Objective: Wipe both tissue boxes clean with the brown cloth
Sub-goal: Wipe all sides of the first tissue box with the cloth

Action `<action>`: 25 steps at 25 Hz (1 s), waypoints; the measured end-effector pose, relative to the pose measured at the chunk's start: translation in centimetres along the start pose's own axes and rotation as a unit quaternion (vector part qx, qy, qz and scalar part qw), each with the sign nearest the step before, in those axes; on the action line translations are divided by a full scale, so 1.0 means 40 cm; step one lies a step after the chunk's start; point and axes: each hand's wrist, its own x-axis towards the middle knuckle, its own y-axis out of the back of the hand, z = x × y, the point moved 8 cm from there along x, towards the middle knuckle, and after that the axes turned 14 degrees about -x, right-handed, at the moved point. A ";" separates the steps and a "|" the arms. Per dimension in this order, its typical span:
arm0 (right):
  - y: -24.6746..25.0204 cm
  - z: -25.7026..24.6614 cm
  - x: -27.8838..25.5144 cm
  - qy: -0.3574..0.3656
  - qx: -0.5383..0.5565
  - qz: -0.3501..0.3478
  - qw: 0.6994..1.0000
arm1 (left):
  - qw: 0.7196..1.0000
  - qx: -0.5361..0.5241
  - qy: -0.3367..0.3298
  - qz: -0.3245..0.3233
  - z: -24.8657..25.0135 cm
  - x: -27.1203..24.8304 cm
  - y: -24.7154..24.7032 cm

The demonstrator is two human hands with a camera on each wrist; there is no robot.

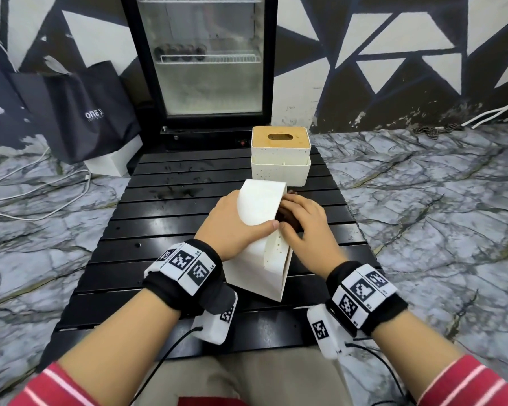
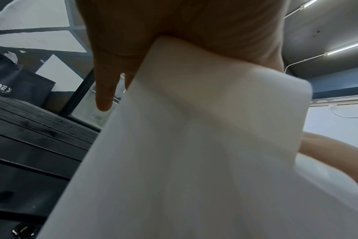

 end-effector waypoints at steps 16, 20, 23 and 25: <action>0.002 0.003 0.002 -0.001 -0.010 -0.017 1.000 | 1.000 0.002 0.013 -0.018 0.007 -0.006 -0.001; -0.009 0.026 0.051 -0.021 -0.027 -0.049 0.998 | 0.999 0.011 0.023 -0.020 0.007 -0.005 0.000; -0.003 0.029 0.040 -0.038 -0.019 -0.038 0.998 | 0.997 0.053 0.051 0.001 -0.027 0.004 -0.001; 0.007 0.025 0.010 -0.041 -0.007 -0.021 0.999 | 0.995 0.075 0.071 0.003 -0.052 0.014 -0.002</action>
